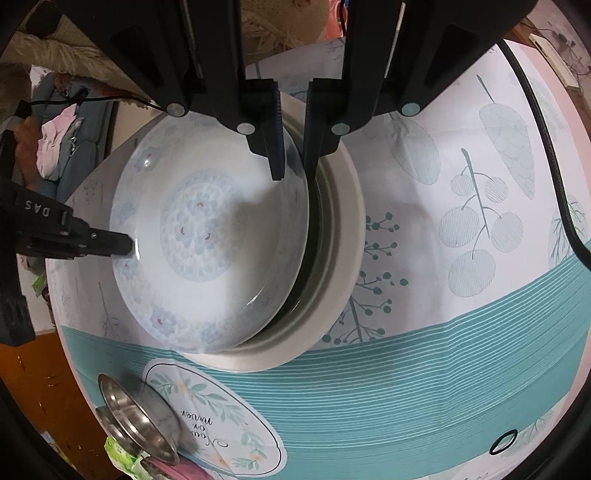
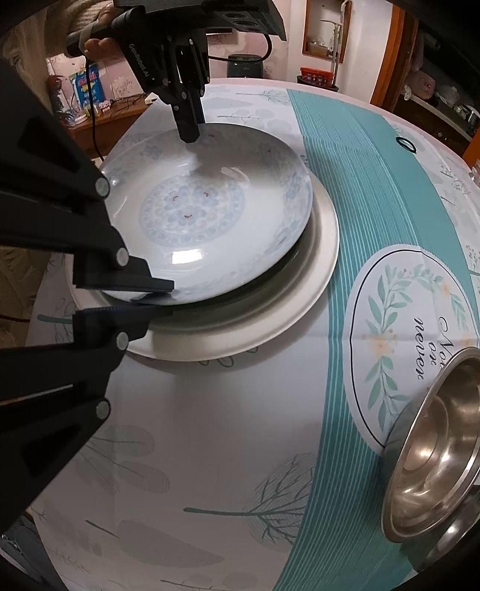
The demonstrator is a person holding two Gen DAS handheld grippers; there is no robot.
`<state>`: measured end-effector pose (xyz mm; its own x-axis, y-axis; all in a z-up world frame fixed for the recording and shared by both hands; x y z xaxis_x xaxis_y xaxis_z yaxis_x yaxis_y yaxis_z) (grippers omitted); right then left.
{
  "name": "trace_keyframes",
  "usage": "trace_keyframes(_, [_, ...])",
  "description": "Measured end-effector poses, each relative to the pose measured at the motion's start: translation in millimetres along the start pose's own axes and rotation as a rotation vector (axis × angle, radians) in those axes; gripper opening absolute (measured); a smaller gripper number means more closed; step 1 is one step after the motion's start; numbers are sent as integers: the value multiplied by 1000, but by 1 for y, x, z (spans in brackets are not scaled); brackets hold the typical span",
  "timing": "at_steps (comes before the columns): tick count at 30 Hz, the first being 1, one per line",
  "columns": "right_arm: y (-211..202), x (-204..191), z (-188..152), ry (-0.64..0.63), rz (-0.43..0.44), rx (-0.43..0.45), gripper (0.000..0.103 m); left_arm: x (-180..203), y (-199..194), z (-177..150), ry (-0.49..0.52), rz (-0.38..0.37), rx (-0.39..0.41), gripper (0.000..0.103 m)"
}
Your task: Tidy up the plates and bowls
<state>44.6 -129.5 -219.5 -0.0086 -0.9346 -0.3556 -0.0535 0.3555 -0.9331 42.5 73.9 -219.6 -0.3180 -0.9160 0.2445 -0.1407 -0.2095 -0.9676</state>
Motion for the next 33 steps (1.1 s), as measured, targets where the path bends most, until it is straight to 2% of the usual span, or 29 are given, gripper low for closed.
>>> trace_keyframes(6, [2, -3, 4, -7, -8, -2, 6, 2, 2, 4, -3, -8, 8, 6])
trace_keyframes(13, [5, -6, 2, -42, -68, -36, 10, 0, -8, 4, 17, -7, 16, 7])
trace_keyframes(18, [4, -11, 1, -56, -71, -39, 20, 1, -17, 6, 28, -1, 32, 11])
trace_keyframes(20, [3, -15, 0, -68, -79, -38, 22, 1, -20, 6, 32, 4, 38, 18])
trace_keyframes(22, [1, -19, -2, -85, -97, -27, 23, 2, -26, 6, 36, 17, 55, 32])
trace_keyframes(26, [-5, -23, -6, -98, -121, -13, 23, 7, -37, 3, 57, 34, 90, 36])
trace_keyframes(30, [-16, -25, -12, -93, -112, 6, 23, 16, -52, -2, 81, 49, 139, 53])
trace_keyframes(33, [-28, -25, -21, -82, -109, 36, 23, 26, -65, -8, 113, 65, 181, 56])
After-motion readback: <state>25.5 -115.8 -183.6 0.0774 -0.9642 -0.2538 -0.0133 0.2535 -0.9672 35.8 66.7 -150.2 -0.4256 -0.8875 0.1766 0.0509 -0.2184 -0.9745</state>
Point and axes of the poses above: each gripper's, at about its wrist camera, not at the fingertips, and y roughly the way its jaws point, x to its right, z to its top, the point moved 3 cm from there along y, roughly the way its jaws point, and after that the axes turned 1 degree about y, right-handed, at the moved point
